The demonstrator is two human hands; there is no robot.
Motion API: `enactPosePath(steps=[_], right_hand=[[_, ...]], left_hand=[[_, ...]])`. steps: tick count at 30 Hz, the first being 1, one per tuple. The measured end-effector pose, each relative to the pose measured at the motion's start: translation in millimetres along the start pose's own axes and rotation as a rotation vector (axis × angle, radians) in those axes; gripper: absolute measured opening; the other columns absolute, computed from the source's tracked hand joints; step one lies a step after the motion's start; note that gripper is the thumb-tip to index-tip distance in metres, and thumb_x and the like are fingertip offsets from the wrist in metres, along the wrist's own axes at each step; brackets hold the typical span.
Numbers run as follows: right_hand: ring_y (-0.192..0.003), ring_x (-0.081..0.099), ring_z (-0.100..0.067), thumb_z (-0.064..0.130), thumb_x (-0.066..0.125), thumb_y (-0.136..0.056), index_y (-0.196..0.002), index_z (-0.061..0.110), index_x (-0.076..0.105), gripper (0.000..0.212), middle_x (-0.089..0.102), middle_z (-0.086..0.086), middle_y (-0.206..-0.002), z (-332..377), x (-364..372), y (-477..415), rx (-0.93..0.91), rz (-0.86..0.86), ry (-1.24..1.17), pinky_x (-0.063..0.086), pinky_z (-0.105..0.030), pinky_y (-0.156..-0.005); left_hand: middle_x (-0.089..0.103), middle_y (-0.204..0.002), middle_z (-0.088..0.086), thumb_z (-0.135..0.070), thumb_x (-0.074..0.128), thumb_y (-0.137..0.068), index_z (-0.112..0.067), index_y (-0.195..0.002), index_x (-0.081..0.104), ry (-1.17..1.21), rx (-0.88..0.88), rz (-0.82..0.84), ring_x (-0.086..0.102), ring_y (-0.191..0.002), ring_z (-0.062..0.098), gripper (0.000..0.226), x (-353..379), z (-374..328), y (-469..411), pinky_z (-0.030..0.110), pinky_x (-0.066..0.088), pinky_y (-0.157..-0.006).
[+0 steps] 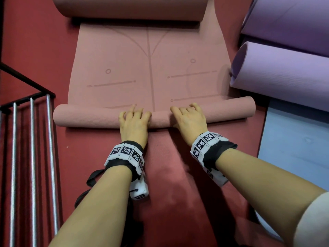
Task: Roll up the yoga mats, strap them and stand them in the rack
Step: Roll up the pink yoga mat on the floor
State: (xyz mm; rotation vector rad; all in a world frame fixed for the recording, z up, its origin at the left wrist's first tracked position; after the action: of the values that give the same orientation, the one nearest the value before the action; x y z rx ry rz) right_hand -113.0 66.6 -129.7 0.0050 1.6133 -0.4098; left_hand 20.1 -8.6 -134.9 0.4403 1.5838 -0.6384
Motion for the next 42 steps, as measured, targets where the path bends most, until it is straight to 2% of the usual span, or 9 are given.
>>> enactPosePath(steps=[3, 9, 12, 14, 17, 21, 25, 37, 42], right_hand=[[-0.059, 0.063, -0.020, 0.018, 0.081, -0.055, -0.082, 0.017, 0.065, 0.032, 0.065, 0.000, -0.064, -2.0, 2.1, -2.7, -0.002, -0.029, -0.051, 0.029, -0.038, -0.090], [-0.086, 0.063, -0.026, 0.022, 0.074, -0.071, -0.089, 0.017, 0.068, 0.020, 0.067, -0.006, -0.099, -6.1, 6.3, 1.8, 0.055, -0.124, -0.050, 0.031, -0.040, -0.090], [-0.090, 0.062, -0.027, 0.038, 0.074, -0.069, -0.098, 0.016, 0.068, 0.037, 0.065, -0.005, -0.096, -8.8, 9.6, 3.9, 0.030, -0.063, -0.048, 0.031, -0.042, -0.098], [-0.093, 0.063, -0.027, 0.036, 0.082, -0.057, -0.105, 0.013, 0.066, 0.056, 0.067, -0.006, -0.097, -8.8, 12.2, 1.1, 0.026, -0.004, -0.005, 0.031, -0.041, -0.102], [-0.075, 0.065, -0.024, 0.018, 0.081, -0.055, -0.098, 0.013, 0.068, 0.045, 0.068, -0.002, -0.075, -10.4, 7.5, -13.0, 0.089, -0.007, 0.032, 0.033, -0.038, -0.096], [-0.062, 0.063, -0.022, 0.012, 0.081, -0.052, -0.090, 0.017, 0.070, 0.040, 0.064, 0.001, -0.061, -10.8, 6.9, -17.4, 0.074, 0.017, -0.007, 0.037, -0.039, -0.092], [-0.053, 0.059, -0.020, 0.009, 0.081, -0.053, -0.083, 0.019, 0.070, 0.034, 0.058, 0.003, -0.053, -8.8, 4.9, -17.1, 0.072, 0.041, -0.058, 0.037, -0.038, -0.093], [-0.061, 0.057, -0.024, 0.009, 0.059, -0.071, -0.073, 0.020, 0.062, 0.012, 0.058, 0.000, -0.061, 31.3, -35.4, 19.2, -0.054, -0.119, -0.131, 0.033, -0.036, -0.087], [-0.073, 0.063, -0.023, 0.020, 0.078, -0.063, -0.083, 0.023, 0.065, 0.024, 0.066, 0.002, -0.071, 15.7, -30.4, 36.7, -0.083, 0.159, -0.106, 0.026, -0.035, -0.094]], left_hand=[[0.050, -0.128, 0.011, -0.008, 0.063, -0.076, -0.023, -0.105, 0.068, -0.001, -0.076, 0.030, 0.040, -0.120, 0.029, 0.033, -5.3, -5.3, -7.6, 0.042, 0.014, -0.098], [0.053, -0.132, 0.007, -0.056, 0.059, -0.079, -0.016, -0.140, 0.042, -0.099, -0.016, 0.103, 0.042, -0.125, 0.030, 0.075, -0.1, -9.5, 0.2, 0.040, 0.012, -0.100], [0.049, -0.138, 0.007, -0.062, 0.064, -0.073, -0.017, -0.146, 0.030, -0.089, -0.034, 0.096, 0.043, -0.126, 0.029, 0.092, 2.6, -15.4, 0.8, 0.039, 0.014, -0.101], [0.039, -0.147, 0.008, -0.060, 0.064, -0.075, -0.019, -0.147, 0.026, -0.076, -0.049, 0.143, 0.035, -0.133, 0.028, 0.091, 6.5, -17.6, -4.7, 0.041, 0.015, -0.105], [0.035, -0.149, 0.012, -0.051, 0.071, -0.072, -0.018, -0.140, 0.035, -0.157, -0.050, 0.191, 0.034, -0.134, 0.031, 0.084, 13.5, -18.5, -12.5, 0.044, 0.018, -0.107], [0.068, -0.103, 0.011, -0.034, 0.089, -0.047, -0.014, -0.103, 0.063, -0.213, 0.002, 0.093, 0.062, -0.100, 0.032, 0.064, 13.9, -15.4, -18.1, 0.042, 0.030, -0.088], [0.069, -0.077, 0.009, -0.029, 0.087, -0.052, -0.014, -0.091, 0.064, -0.182, 0.090, 0.001, 0.065, -0.082, 0.031, 0.048, 4.0, -11.0, -19.8, 0.039, 0.027, -0.082], [0.066, -0.071, 0.005, -0.015, 0.078, -0.063, -0.016, -0.089, 0.065, -0.182, 0.069, -0.135, 0.063, -0.071, 0.027, 0.029, -34.0, 8.8, 38.9, 0.039, 0.032, -0.080], [0.064, -0.060, 0.003, -0.036, 0.090, -0.046, -0.018, -0.082, 0.067, -0.158, 0.173, 0.084, 0.062, -0.060, 0.024, 0.047, -31.3, -10.7, 49.0, 0.036, 0.028, -0.074]])
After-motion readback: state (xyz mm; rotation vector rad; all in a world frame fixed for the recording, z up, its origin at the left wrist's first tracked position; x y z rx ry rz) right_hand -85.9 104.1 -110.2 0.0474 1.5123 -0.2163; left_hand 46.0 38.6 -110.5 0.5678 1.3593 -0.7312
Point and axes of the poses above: each hand's wrist, its own y-axis away from the middle knuckle, its own x-axis out of the palm, z = x × y, the point moved 6 cm from there along -y, towards the middle knuckle
